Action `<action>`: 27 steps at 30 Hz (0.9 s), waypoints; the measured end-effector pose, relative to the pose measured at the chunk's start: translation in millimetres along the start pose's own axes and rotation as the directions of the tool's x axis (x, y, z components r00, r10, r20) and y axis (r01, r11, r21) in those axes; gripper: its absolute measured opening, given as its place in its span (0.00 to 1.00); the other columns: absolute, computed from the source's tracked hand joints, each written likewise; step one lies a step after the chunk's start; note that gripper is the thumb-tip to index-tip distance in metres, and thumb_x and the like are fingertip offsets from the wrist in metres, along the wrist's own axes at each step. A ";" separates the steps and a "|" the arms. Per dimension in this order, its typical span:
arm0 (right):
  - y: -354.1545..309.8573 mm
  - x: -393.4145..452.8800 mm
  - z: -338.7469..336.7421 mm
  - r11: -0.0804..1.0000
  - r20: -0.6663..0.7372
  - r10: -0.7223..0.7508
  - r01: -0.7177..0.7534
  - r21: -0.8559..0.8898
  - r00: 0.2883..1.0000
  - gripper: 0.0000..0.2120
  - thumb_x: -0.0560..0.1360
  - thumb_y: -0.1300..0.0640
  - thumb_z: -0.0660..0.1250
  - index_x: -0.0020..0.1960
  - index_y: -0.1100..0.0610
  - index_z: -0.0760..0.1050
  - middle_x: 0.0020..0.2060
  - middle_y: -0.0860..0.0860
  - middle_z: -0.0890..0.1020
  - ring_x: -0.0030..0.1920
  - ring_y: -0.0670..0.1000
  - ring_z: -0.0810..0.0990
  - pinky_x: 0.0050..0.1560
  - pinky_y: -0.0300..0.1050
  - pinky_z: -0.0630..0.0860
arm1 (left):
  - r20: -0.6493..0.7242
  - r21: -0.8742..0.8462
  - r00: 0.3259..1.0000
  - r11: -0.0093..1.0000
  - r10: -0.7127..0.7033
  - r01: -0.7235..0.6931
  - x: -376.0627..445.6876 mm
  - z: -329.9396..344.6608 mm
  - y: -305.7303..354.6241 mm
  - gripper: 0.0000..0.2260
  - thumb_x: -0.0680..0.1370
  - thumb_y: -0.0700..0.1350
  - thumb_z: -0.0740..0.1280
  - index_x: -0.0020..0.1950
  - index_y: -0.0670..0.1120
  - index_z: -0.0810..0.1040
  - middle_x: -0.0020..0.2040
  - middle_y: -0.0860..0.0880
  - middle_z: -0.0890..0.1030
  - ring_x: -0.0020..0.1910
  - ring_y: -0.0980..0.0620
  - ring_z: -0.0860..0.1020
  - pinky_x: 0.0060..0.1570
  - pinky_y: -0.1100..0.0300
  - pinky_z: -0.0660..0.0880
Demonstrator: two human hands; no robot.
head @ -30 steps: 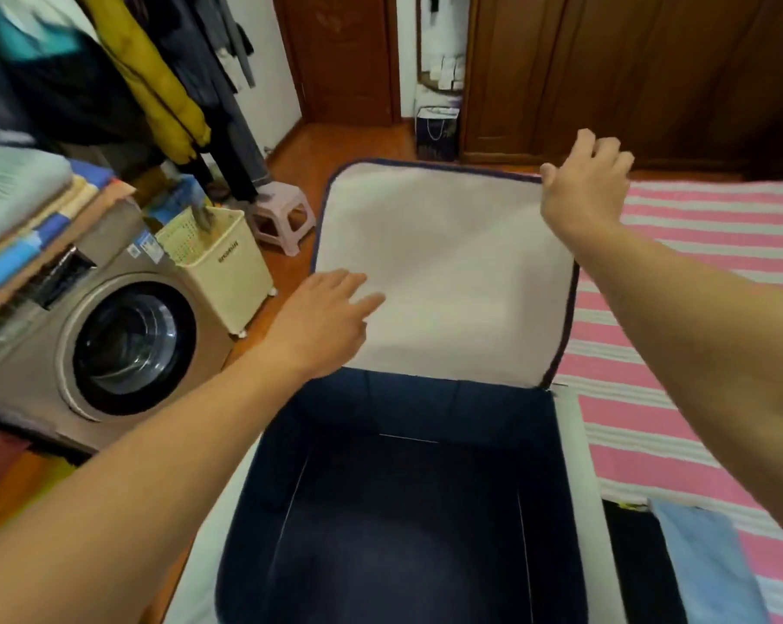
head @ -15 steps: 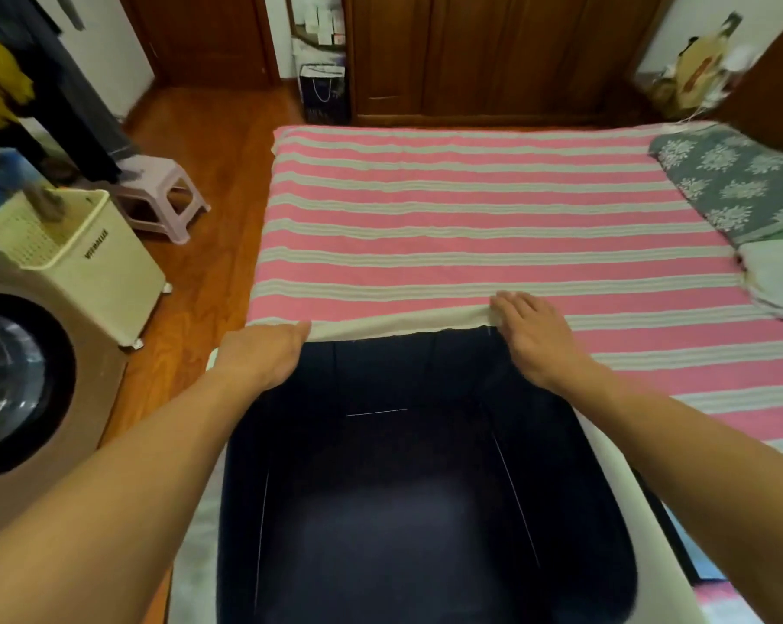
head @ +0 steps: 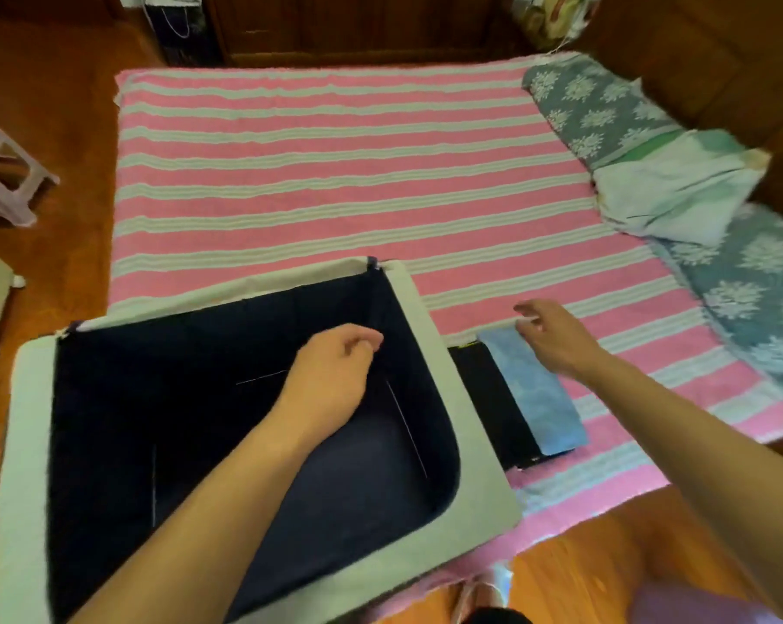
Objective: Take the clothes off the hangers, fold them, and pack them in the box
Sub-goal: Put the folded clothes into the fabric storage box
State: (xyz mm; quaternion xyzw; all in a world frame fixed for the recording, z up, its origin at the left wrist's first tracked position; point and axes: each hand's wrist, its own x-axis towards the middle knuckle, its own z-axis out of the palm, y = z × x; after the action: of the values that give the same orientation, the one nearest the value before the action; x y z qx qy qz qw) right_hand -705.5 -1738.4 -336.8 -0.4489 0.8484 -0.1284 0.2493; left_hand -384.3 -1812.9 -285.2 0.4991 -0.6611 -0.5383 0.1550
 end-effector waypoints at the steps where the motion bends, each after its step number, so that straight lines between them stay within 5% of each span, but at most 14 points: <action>1: 41.8 -13.0 -7.9 0.994 0.043 0.106 -0.106 0.007 0.993 0.20 0.83 0.55 0.63 0.72 0.60 0.70 0.69 0.57 0.75 0.65 0.57 0.76 0.64 0.50 0.71 | 0.094 -0.110 0.995 0.993 -0.030 0.041 -9.9 39.5 16.2 0.12 0.83 0.42 0.62 0.57 0.52 0.84 0.53 0.58 0.85 0.54 0.61 0.81 0.57 0.65 0.74; 4: 155.5 -40.5 -21.9 0.942 0.152 0.331 -0.336 0.005 0.931 0.22 0.81 0.54 0.65 0.72 0.60 0.69 0.68 0.58 0.75 0.62 0.57 0.76 0.59 0.51 0.74 | 0.325 -0.247 0.940 0.950 -0.103 0.190 -34.6 160.2 46.6 0.09 0.83 0.45 0.63 0.50 0.55 0.82 0.50 0.57 0.85 0.50 0.58 0.82 0.56 0.56 0.78; 8: 270.8 -13.9 -20.8 0.906 0.266 0.396 -0.420 0.040 0.879 0.21 0.81 0.52 0.66 0.71 0.58 0.70 0.66 0.58 0.77 0.60 0.59 0.77 0.61 0.55 0.76 | 0.440 -0.181 0.856 0.907 -0.272 0.381 -24.9 319.6 38.9 0.05 0.77 0.49 0.64 0.42 0.54 0.78 0.43 0.47 0.80 0.42 0.53 0.75 0.45 0.56 0.72; 10: 311.0 3.8 -12.2 0.893 0.354 0.404 -0.447 0.045 0.843 0.22 0.81 0.52 0.65 0.73 0.59 0.69 0.67 0.58 0.76 0.60 0.58 0.77 0.62 0.54 0.75 | 0.379 -0.300 0.802 0.759 -0.461 0.578 -10.5 381.9 11.4 0.04 0.70 0.48 0.65 0.39 0.48 0.77 0.39 0.45 0.75 0.40 0.50 0.73 0.44 0.51 0.74; 12: 340.1 10.4 -0.9 0.885 0.455 0.400 -0.464 0.032 0.795 0.24 0.82 0.52 0.65 0.74 0.59 0.66 0.70 0.58 0.73 0.61 0.56 0.75 0.62 0.51 0.73 | 0.353 -0.461 0.673 0.505 -0.650 0.729 -4.4 425.3 -18.9 0.10 0.72 0.48 0.70 0.48 0.43 0.82 0.44 0.46 0.81 0.43 0.47 0.79 0.48 0.49 0.77; 15: 358.7 40.0 13.7 0.905 0.587 0.322 -0.424 0.040 0.743 0.29 0.82 0.49 0.65 0.78 0.56 0.60 0.74 0.57 0.68 0.64 0.55 0.73 0.59 0.48 0.71 | 0.332 -0.599 0.544 0.274 -0.771 0.752 2.3 469.7 -50.2 0.15 0.80 0.54 0.69 0.61 0.45 0.79 0.56 0.45 0.83 0.54 0.47 0.81 0.49 0.53 0.77; 18: 357.8 92.7 32.6 0.964 0.569 0.193 -0.261 0.040 0.799 0.35 0.80 0.48 0.67 0.81 0.54 0.55 0.79 0.56 0.60 0.75 0.59 0.66 0.70 0.54 0.68 | 0.258 -0.737 0.514 0.177 -0.818 0.652 15.9 500.1 -66.0 0.18 0.80 0.59 0.67 0.65 0.49 0.76 0.59 0.49 0.80 0.59 0.49 0.78 0.54 0.52 0.75; 21: 333.2 155.0 48.0 0.999 0.520 -0.023 0.042 -0.024 0.854 0.40 0.78 0.45 0.69 0.82 0.52 0.52 0.81 0.57 0.53 0.80 0.57 0.53 0.78 0.56 0.54 | 0.284 -0.855 0.494 0.017 -0.822 0.519 32.7 531.4 -76.7 0.26 0.76 0.61 0.71 0.68 0.47 0.75 0.66 0.46 0.77 0.67 0.46 0.75 0.68 0.46 0.72; 24: 289.7 223.6 69.4 0.928 0.535 -0.245 0.354 -0.111 0.808 0.49 0.70 0.29 0.64 0.82 0.50 0.50 0.81 0.56 0.50 0.81 0.58 0.49 0.79 0.56 0.48 | 0.271 -0.924 0.477 -0.087 -0.836 0.372 53.5 557.8 -94.3 0.46 0.65 0.67 0.77 0.74 0.43 0.70 0.66 0.44 0.78 0.65 0.48 0.77 0.71 0.46 0.69; 27: 249.8 278.6 99.9 0.779 0.601 -0.346 0.578 -0.245 0.721 0.54 0.65 0.19 0.54 0.82 0.47 0.48 0.82 0.53 0.51 0.81 0.60 0.49 0.78 0.61 0.49 | 0.158 -0.968 0.455 -0.047 -0.876 0.245 76.6 586.8 -107.3 0.42 0.73 0.65 0.72 0.81 0.57 0.57 0.77 0.52 0.68 0.74 0.49 0.69 0.72 0.47 0.68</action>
State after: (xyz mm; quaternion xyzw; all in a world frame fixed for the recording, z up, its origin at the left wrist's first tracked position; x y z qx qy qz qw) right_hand -957.6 -1827.0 -617.1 -0.7102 0.6106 0.1231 0.3281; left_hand -801.7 -1541.0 -622.1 0.6687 0.1535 -0.6497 0.3273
